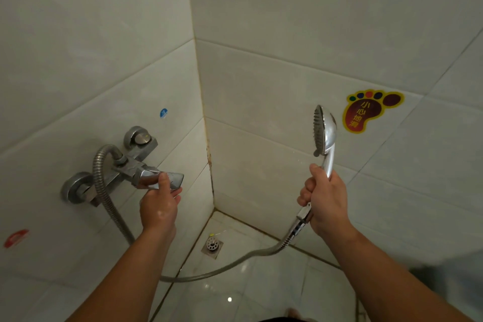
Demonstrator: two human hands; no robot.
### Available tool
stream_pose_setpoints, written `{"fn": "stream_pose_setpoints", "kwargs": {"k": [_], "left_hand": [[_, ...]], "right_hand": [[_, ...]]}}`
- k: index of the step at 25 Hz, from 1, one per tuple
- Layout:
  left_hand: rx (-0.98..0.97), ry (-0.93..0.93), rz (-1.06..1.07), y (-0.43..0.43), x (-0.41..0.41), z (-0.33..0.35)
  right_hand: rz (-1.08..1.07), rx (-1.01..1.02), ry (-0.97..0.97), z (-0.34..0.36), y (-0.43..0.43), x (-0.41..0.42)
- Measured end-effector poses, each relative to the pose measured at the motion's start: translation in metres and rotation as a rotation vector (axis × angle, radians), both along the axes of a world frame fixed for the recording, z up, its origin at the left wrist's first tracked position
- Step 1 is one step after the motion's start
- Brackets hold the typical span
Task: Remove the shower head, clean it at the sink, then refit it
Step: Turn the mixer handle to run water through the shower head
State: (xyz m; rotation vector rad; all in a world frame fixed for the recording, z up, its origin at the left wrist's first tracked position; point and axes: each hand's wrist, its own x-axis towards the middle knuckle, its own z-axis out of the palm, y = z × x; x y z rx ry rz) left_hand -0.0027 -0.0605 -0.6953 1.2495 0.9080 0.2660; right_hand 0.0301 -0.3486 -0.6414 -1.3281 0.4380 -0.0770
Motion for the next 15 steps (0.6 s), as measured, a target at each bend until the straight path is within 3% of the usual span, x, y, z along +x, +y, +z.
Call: {"fn": "stream_pose_setpoints", "kwargs": {"k": [15], "left_hand": [[0.052, -0.034, -0.011, 0.0015, 0.0002, -0.0015]], "right_hand": [[-0.096, 0.018, 0.051, 0.0002, -0.01, 0.0046]]}}
